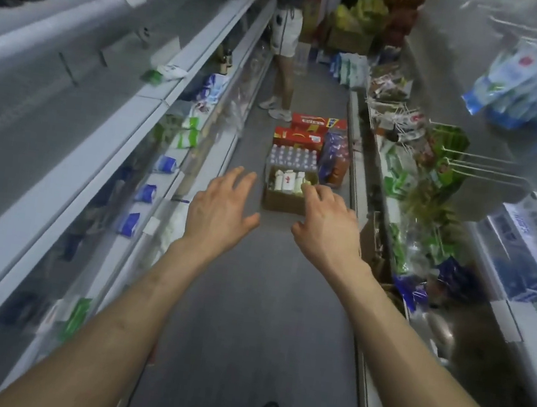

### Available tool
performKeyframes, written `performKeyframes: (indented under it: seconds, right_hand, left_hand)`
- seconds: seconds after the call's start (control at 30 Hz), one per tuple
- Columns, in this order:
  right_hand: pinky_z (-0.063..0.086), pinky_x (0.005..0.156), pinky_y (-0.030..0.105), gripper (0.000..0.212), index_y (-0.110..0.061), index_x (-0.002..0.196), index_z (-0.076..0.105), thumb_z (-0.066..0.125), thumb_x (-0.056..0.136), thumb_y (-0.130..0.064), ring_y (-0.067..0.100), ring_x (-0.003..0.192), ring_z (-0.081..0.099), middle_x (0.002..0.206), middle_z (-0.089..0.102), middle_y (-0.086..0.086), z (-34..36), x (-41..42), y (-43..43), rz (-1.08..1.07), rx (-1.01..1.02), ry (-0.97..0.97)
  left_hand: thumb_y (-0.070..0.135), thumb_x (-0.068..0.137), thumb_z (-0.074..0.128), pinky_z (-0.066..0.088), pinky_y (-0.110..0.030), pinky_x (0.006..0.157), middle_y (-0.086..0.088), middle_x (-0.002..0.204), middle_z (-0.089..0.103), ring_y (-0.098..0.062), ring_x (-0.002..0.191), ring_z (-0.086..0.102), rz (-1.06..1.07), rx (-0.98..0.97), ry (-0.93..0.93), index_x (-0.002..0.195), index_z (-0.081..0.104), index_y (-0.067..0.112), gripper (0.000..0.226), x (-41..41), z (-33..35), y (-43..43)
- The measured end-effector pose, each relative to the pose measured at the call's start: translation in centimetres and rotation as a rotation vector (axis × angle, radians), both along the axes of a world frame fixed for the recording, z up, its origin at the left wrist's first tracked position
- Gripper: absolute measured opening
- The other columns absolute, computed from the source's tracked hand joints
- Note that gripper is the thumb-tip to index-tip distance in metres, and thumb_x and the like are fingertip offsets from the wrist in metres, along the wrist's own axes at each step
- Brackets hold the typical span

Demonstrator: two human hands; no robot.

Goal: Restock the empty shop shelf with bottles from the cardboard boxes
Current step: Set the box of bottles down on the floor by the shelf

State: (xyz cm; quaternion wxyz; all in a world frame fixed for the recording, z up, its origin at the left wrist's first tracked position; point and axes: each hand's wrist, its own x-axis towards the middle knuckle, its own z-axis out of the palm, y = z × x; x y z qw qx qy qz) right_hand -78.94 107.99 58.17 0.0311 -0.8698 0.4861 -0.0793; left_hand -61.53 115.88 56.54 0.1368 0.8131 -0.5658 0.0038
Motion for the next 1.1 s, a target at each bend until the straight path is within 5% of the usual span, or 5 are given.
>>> performKeyframes:
  seconds: [0.8, 0.93, 1.1]
  right_hand:
    - [0.056, 0.096, 0.051, 0.059, -0.018, 0.151, 0.046, 0.066, 0.096, -0.028, 0.034, 0.122, 0.061, 0.141, 0.058, 0.009, -13.5, 17.7, -57.1, -0.036, 0.379, 0.048]
    - [0.058, 0.090, 0.049, 0.055, -0.019, 0.149, 0.048, 0.063, 0.097, -0.025, 0.033, 0.115, 0.064, 0.136, 0.060, 0.009, -19.8, 19.3, -66.0, 0.047, 0.380, 0.119]
    - [0.058, 0.093, 0.049, 0.063, -0.022, 0.158, 0.039, 0.062, 0.099, -0.024, 0.031, 0.122, 0.060, 0.146, 0.052, 0.009, -31.8, 21.3, -76.9, 0.060, 0.616, 0.111]
  left_hand:
    - [0.043, 0.097, 0.071, 0.053, -0.053, 0.100, -0.003, 0.165, 0.041, -0.035, 0.138, 0.053, -0.134, 0.282, 0.253, 0.160, 0.040, 0.022, 0.073, 21.5, -15.0, -57.3]
    - [0.044, 0.102, 0.065, 0.051, -0.054, 0.108, 0.000, 0.171, 0.033, -0.030, 0.146, 0.047, -0.158, 0.347, 0.346, 0.166, 0.033, 0.025, 0.074, 24.4, -21.0, -65.3]
    - [0.034, 0.103, 0.068, 0.044, -0.048, 0.117, -0.005, 0.170, 0.035, -0.030, 0.150, 0.042, -0.070, 0.469, 0.479, 0.167, 0.035, 0.025, 0.073, 27.2, -32.3, -72.8]
